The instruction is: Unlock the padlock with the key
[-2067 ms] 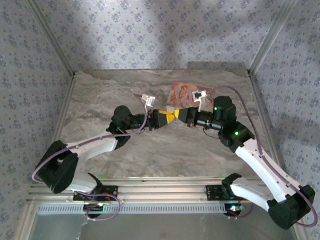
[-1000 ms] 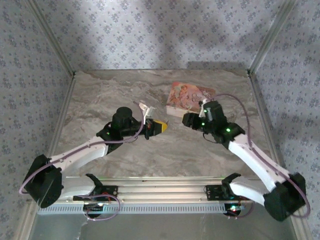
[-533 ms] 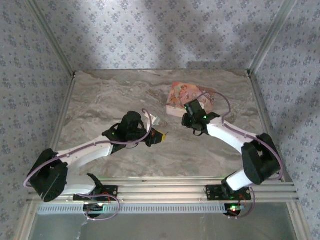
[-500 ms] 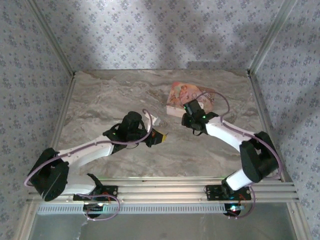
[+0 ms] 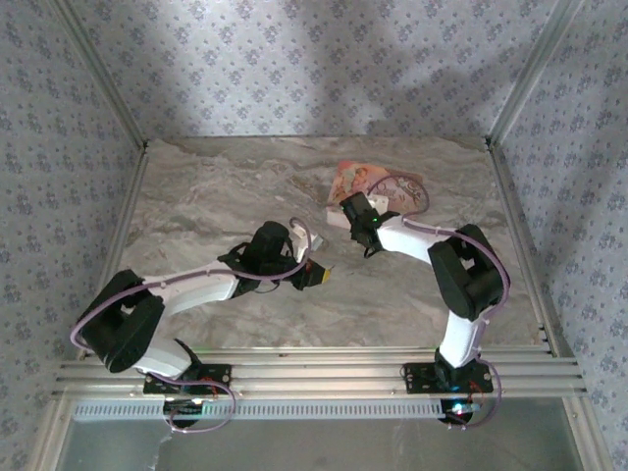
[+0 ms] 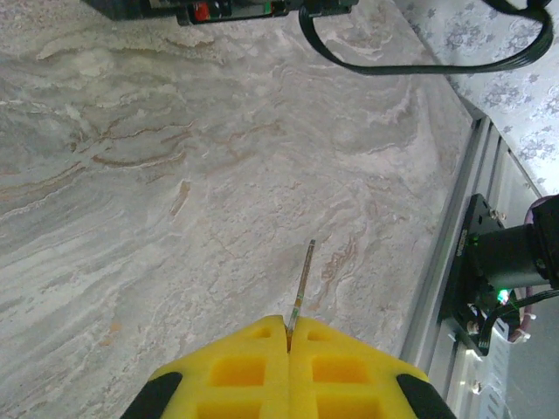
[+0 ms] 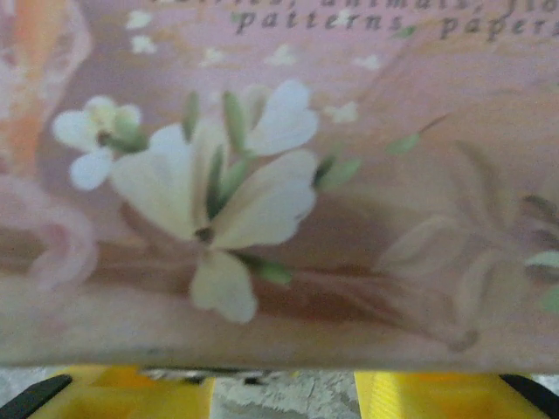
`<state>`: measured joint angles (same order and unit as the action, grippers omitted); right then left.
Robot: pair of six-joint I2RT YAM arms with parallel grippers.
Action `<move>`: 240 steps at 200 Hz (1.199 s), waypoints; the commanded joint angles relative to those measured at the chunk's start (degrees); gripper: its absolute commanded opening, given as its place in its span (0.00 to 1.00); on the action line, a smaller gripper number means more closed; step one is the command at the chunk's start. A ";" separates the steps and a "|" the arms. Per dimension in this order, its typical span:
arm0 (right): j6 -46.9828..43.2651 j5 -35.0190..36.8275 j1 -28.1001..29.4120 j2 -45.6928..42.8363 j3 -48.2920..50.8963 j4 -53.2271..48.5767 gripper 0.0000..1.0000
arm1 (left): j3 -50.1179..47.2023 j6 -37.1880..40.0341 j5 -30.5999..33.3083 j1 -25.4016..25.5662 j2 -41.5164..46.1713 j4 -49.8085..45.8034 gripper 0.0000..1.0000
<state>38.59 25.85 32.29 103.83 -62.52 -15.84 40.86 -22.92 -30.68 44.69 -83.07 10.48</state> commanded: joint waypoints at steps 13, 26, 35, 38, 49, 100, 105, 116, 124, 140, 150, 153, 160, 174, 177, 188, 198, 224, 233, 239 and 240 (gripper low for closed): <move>1.62 5.09 -0.40 2.23 -1.95 0.81 0.42 | 0.59 2.41 -1.56 0.21 -0.44 1.30 0.00; 1.36 5.09 -0.69 3.31 -3.20 -0.16 0.41 | 0.03 2.83 -1.23 0.23 -0.28 1.65 0.00; 0.95 5.18 -0.71 4.02 -4.11 -0.51 0.41 | -0.32 3.00 -1.02 0.14 -0.09 2.06 0.00; 0.76 5.18 -0.74 4.27 -4.24 -0.51 0.41 | -0.46 3.05 -0.93 0.19 -0.05 2.19 0.00; 0.23 5.20 -0.74 5.00 -5.00 -0.35 0.41 | -0.77 3.14 -0.71 0.15 0.04 2.54 0.00; -1.08 5.51 -0.59 8.35 -8.03 -0.17 0.29 | -1.57 3.54 -0.27 0.18 0.17 2.55 0.00; -1.31 5.47 -0.69 8.56 -8.14 -0.15 0.28 | -1.71 3.49 -0.20 0.22 0.15 2.45 0.00; -1.79 5.60 -0.77 8.93 -8.21 0.12 0.25 | -1.80 3.41 -0.17 0.15 0.09 2.13 0.00; -2.10 5.55 -0.79 9.10 -8.23 0.22 0.21 | -1.93 3.33 -0.25 0.18 0.08 2.08 0.00; -2.14 5.15 -0.79 9.11 -8.21 0.41 0.15 | -2.23 3.14 -0.26 0.16 0.10 2.09 0.00; -2.20 4.77 -0.69 8.81 -8.16 0.62 0.11 | -2.28 3.12 -0.31 0.18 0.01 2.00 0.00; -3.85 4.71 -0.67 8.70 -8.15 0.60 0.10 | -2.35 3.14 -0.27 0.18 -0.11 2.00 0.00; -4.36 4.53 -0.56 8.23 -7.91 0.59 0.08 | -2.44 3.23 -0.10 0.22 -0.24 2.05 0.00; -5.00 3.00 -0.47 7.02 -6.68 1.43 0.04 | -2.54 3.14 0.31 0.19 -0.78 2.26 0.00; -5.13 2.59 -0.38 6.70 -6.39 1.74 0.04 | -2.54 3.14 0.41 0.15 -0.94 2.30 0.00; -5.17 1.04 -0.22 5.32 -4.46 2.12 0.01 | -2.47 3.05 0.57 0.22 -1.56 2.50 0.00; -5.08 -0.78 -0.16 3.76 -2.87 2.60 0.00 | -2.57 2.84 0.77 0.20 -1.89 2.94 0.00; -3.42 -10.14 -0.69 -1.21 0.88 3.24 0.00 | -3.18 2.53 1.67 0.23 -2.70 4.39 0.00; -1.70 -13.61 -1.13 -3.33 2.00 2.88 0.00 | -3.49 2.88 2.34 0.24 -2.80 4.67 0.00; -0.53 -15.90 -1.45 -4.93 2.54 2.52 0.00 | -3.66 3.36 2.69 0.28 -2.95 4.79 0.00; -0.36 -16.30 -1.49 -5.16 2.60 2.41 0.00 | -3.67 3.43 2.75 0.25 -2.97 4.76 0.00</move>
<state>34.94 20.32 31.59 104.51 -62.30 -12.12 37.85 -20.80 -29.54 44.71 -85.45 13.17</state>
